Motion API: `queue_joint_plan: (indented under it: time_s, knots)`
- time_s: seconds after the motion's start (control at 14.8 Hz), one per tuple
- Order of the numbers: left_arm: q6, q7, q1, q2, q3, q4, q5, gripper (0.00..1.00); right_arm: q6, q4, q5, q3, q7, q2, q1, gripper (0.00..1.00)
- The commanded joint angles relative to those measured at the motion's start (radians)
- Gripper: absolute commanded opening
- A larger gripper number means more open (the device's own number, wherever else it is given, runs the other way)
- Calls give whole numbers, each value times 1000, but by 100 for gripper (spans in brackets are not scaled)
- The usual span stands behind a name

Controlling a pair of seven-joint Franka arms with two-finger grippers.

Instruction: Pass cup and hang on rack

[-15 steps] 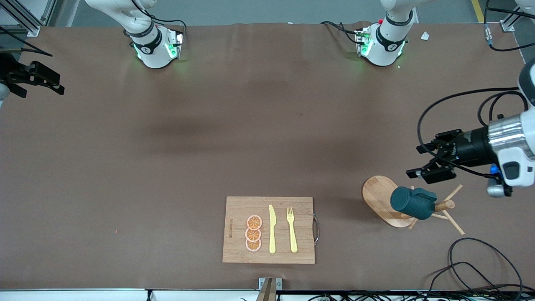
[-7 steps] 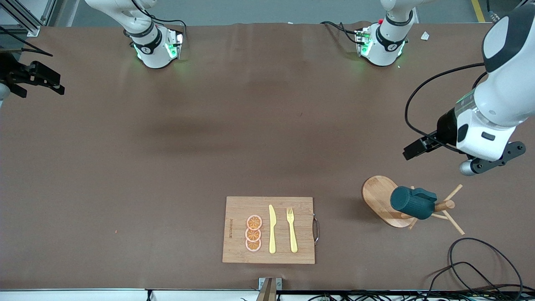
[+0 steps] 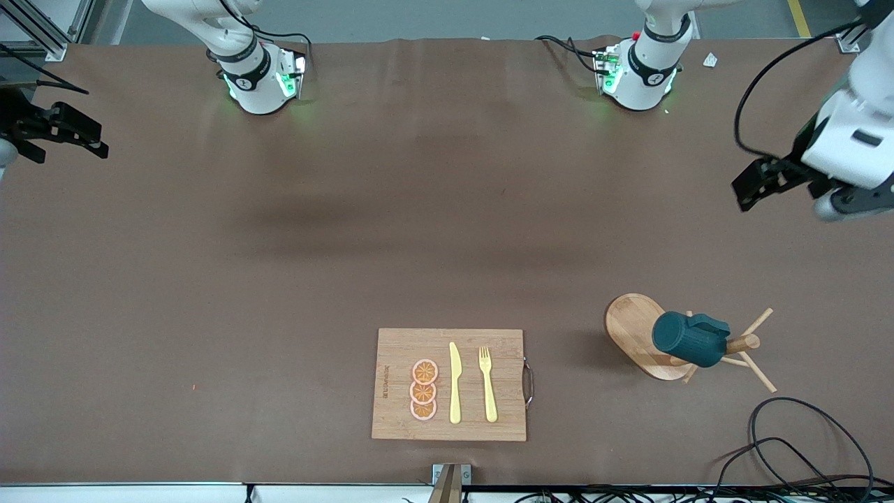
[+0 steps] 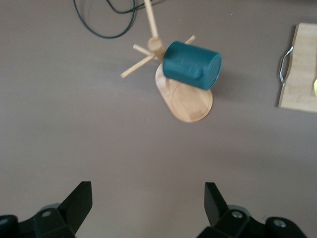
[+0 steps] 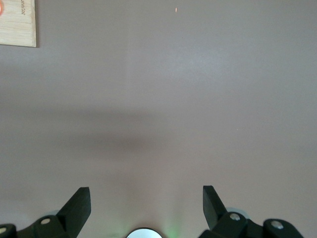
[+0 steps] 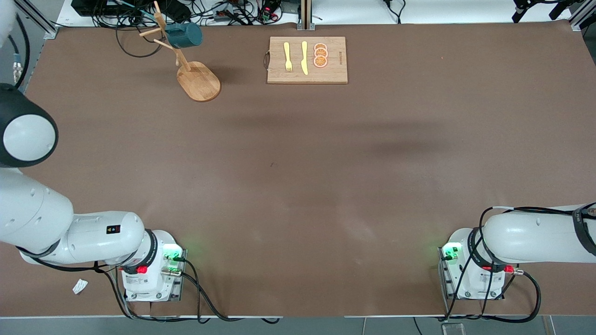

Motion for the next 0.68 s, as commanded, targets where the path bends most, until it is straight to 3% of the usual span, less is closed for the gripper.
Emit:
queue_joint_plan:
  time_s: [0.0,0.2,0.61]
  knots:
    - [-65,123,-79,-82,155,-57,-59,100,-3,-13,-3,-1,-5,-21,10,100]
    - [-81,252,-124,-122,281,-98,-146,100,-3,-13,-3,-1,-5,-21,10,100]
    - [3,197,-125,-222,277,-247,-188,100,-5,-13,-3,-3,-5,-21,10,100]
